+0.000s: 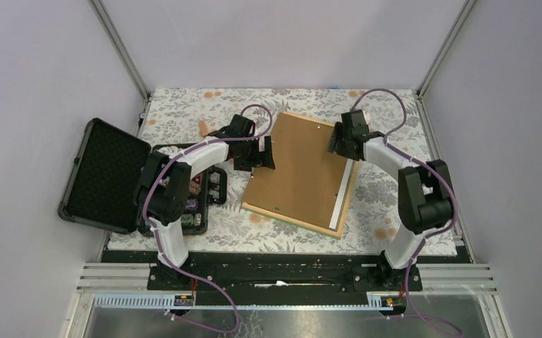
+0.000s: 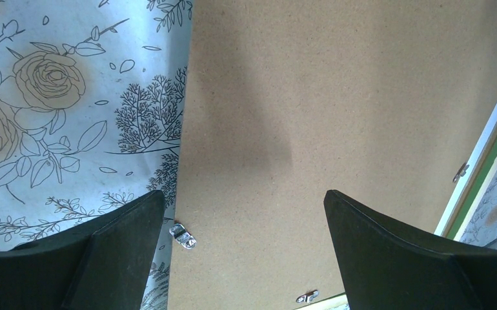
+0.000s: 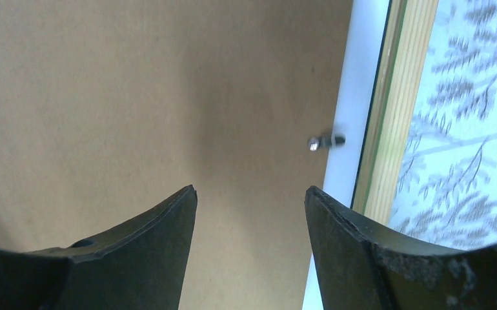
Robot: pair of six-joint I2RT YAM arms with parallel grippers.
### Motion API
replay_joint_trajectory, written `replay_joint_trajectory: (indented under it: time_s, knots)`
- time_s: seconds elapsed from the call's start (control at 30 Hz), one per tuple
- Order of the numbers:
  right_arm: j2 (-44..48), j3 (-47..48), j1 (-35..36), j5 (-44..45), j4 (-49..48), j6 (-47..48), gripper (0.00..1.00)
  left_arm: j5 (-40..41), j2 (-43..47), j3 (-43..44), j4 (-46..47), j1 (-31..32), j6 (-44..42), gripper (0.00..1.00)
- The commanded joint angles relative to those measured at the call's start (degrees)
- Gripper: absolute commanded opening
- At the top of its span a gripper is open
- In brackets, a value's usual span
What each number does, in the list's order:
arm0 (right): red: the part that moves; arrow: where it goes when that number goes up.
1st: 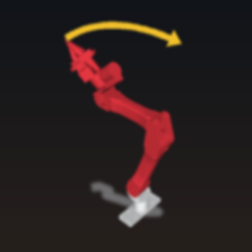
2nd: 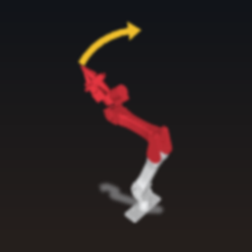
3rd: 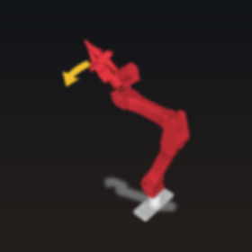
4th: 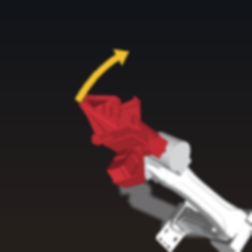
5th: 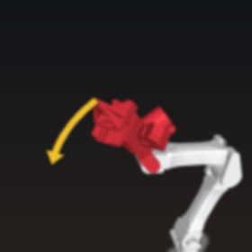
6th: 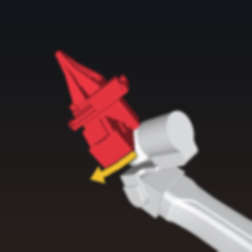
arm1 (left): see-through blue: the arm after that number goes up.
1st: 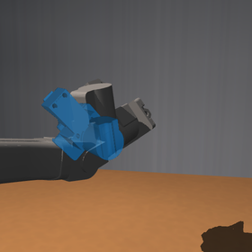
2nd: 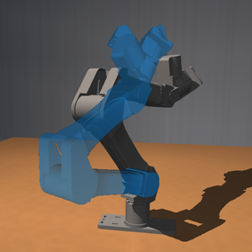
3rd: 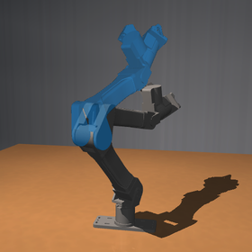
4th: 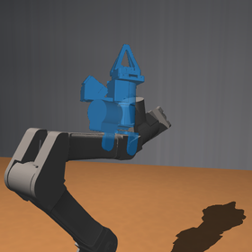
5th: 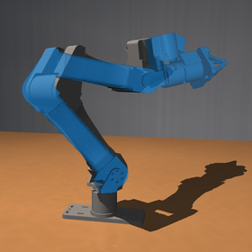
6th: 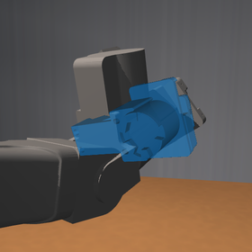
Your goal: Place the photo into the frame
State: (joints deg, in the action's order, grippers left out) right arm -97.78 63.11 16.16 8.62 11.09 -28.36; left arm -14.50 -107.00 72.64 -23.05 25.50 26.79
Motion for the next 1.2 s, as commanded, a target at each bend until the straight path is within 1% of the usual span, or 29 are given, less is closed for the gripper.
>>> replay_joint_trajectory:
  time_s: [0.0, 0.13, 0.3, 0.6, 0.67, 0.83, 0.9, 1.07, 1.17]
  knots:
    - [-6.2, 7.4, -3.2, -3.3, 4.9, 7.7, 0.70, -0.2, 1.4, 2.1, 1.1, 0.0, -0.7, 0.99]
    - [-10.1, 11.4, -4.9, -5.1, 4.5, 10.7, 0.70, -0.3, 1.5, 2.0, 1.0, 0.0, -0.7, 0.99]
    - [-14.1, 14.8, -6.3, -6.6, 5.2, 11.7, 0.69, -1.0, 1.9, 1.9, 1.1, -0.1, -0.6, 0.98]
    - [-16.3, 14.0, -6.5, -8.5, 3.3, 12.2, 0.69, -2.2, 1.8, 2.0, 1.1, 0.0, -0.5, 0.98]
    - [-16.3, 13.9, -6.5, -10.3, 3.3, 11.9, 0.68, -2.5, 1.7, 2.0, 1.3, 0.0, -0.4, 0.98]
    - [-13.4, 11.5, -6.5, -11.6, 4.5, 8.7, 0.68, -3.3, 1.6, 1.8, 1.5, 0.0, 0.0, 0.98]
    - [-12.1, 10.5, -6.5, -13.7, 4.8, 6.6, 0.67, -3.8, 1.7, 1.6, 1.9, 0.0, 0.3, 0.98]
    - [-9.6, 8.2, -6.5, -16.9, 5.4, -1.3, 0.67, -4.1, 1.6, 1.3, 2.2, 0.5, 0.4, 0.98]
    - [-8.7, 7.8, -6.6, -16.5, 6.5, -5.6, 0.67, -4.2, 1.5, 1.3, 2.2, 1.0, 0.4, 0.99]
